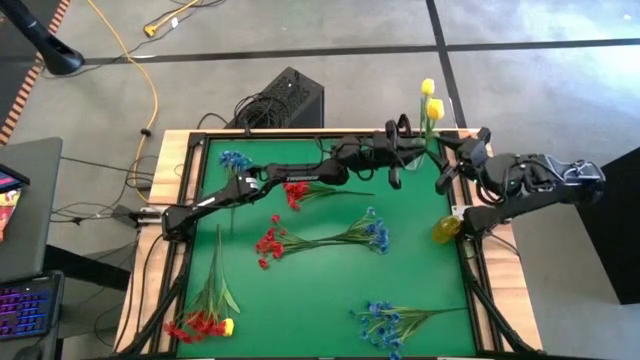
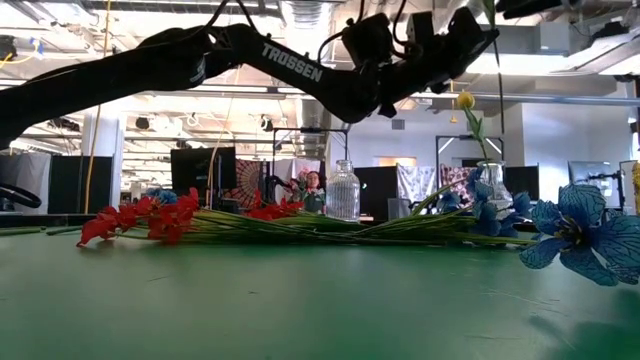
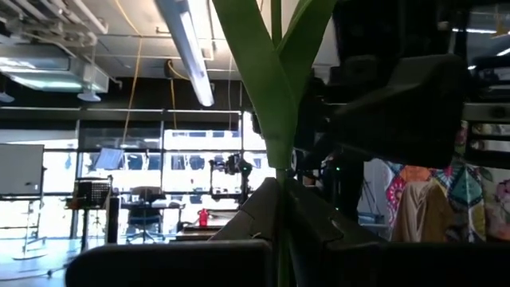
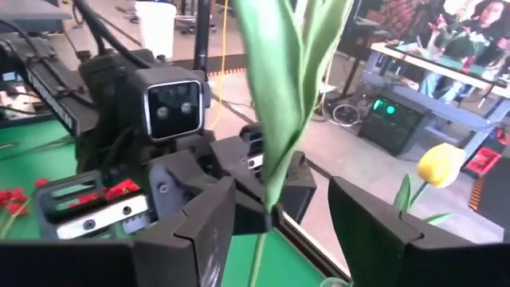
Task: Sort flowers into vase by color
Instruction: Put the right yellow flower into the right white transparent vase
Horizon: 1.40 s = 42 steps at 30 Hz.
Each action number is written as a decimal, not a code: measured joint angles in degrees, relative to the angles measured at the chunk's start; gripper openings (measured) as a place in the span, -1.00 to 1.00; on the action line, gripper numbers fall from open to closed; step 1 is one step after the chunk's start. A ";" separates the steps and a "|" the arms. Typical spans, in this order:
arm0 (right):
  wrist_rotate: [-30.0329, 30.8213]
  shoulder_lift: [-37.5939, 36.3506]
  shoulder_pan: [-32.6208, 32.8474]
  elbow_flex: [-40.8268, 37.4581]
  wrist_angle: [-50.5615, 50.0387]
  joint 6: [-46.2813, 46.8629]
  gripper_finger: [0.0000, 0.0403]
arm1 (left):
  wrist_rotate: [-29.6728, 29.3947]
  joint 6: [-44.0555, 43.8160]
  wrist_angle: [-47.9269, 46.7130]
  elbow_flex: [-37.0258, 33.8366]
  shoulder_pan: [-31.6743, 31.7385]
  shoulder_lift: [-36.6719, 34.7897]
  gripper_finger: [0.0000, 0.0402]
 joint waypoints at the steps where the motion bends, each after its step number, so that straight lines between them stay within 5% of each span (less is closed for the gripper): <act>1: -1.45 -0.01 -0.55 0.00 0.00 -0.01 0.13 | 0.07 0.16 -0.02 0.00 -0.22 0.00 -1.00; 6: -6.34 0.02 -2.65 0.00 0.00 0.04 0.13 | 0.07 1.82 0.00 0.00 -0.95 0.00 -1.00; 15: -6.52 2.10 -3.65 -0.02 -0.22 0.04 0.07 | 0.12 1.84 -0.27 -0.02 -1.12 0.00 -1.00; 31: -6.02 1.66 -3.76 -0.02 0.19 -0.05 -0.84 | -1.07 1.93 -0.53 -0.02 -1.08 0.00 -0.98; 42: 1.56 -0.49 -4.26 -0.04 1.59 -1.66 -0.83 | 1.64 -1.77 -8.44 -0.04 1.10 -0.36 -0.38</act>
